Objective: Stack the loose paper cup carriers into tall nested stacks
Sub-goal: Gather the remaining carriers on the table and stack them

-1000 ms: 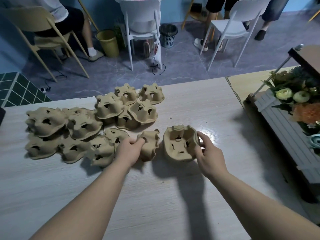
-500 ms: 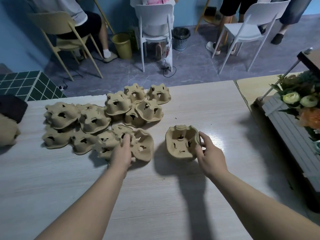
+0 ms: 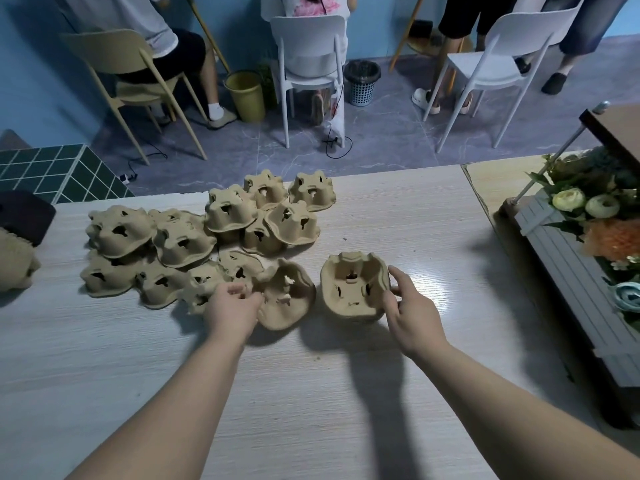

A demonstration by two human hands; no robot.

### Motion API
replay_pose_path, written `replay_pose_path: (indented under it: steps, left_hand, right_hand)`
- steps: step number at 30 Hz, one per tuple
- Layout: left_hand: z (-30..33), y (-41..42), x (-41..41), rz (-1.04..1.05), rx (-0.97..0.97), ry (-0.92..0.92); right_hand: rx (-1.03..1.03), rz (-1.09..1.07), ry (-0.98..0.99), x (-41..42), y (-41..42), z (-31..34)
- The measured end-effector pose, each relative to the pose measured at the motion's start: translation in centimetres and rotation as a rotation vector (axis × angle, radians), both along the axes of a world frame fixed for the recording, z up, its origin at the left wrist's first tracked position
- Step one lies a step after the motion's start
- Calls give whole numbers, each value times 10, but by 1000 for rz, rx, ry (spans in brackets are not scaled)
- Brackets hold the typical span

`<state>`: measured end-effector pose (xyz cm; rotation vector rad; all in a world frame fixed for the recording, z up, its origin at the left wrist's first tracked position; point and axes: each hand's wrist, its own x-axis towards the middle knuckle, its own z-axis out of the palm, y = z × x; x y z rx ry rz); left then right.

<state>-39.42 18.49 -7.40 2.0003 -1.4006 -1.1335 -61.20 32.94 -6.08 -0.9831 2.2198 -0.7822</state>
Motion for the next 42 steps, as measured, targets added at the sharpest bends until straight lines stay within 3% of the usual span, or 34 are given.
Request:
replay_pose_path:
  steps: [5, 10, 20, 28, 42]
  left_hand:
    - [20, -10, -4, 181, -92, 315]
    - [42, -18, -22, 140, -81, 431]
    - [44, 2, -72, -269, 62, 395]
    - [26, 7, -83, -376, -6, 251]
    - [19, 18, -75, -512, -58, 136]
  right_hand:
    - [-30, 18, -16, 0, 1, 6]
    - [-42, 36, -17, 0, 3, 8]
    - [-39, 42, -16, -5, 8, 2]
    - [-136, -17, -57, -7, 11, 2]
    - [-65, 38, -80, -8, 5, 3]
